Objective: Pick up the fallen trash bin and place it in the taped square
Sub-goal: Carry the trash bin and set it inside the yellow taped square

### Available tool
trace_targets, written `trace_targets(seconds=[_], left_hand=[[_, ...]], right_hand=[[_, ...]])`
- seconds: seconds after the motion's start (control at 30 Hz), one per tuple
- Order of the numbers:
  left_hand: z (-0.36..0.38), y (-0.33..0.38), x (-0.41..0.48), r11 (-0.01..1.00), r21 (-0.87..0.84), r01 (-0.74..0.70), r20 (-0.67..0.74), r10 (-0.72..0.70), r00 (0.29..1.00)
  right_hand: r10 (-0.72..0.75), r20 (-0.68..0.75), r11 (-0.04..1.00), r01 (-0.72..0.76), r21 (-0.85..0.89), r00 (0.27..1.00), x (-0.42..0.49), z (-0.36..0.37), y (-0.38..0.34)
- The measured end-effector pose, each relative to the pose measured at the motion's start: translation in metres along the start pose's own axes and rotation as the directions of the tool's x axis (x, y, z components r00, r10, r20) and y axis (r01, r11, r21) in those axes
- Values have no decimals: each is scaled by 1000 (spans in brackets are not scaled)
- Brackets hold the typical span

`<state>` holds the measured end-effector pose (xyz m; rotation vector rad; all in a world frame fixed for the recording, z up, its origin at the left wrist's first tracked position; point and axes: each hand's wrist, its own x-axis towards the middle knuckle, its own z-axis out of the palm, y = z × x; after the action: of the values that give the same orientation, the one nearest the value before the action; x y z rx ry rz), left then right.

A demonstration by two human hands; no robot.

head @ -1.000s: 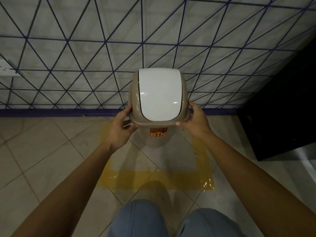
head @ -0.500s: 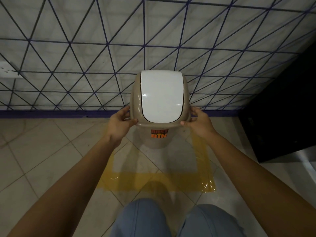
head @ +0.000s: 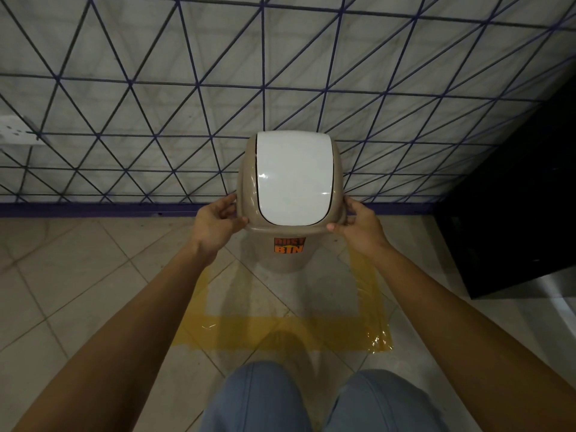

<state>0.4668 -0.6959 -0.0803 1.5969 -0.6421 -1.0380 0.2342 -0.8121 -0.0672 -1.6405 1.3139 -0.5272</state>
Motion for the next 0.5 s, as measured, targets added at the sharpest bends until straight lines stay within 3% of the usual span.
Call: trace_targets(seconds=[0.27,0.5], left_hand=[[3,3,-4,996,87,-31,-32,33,999],[20,6,-19,862,416,-289,17,310,950]], right_hand=[[-45,13,999,45,-13,999,-1,2,3],[-196,-29,978,194,-75,980,-8,11,-4]])
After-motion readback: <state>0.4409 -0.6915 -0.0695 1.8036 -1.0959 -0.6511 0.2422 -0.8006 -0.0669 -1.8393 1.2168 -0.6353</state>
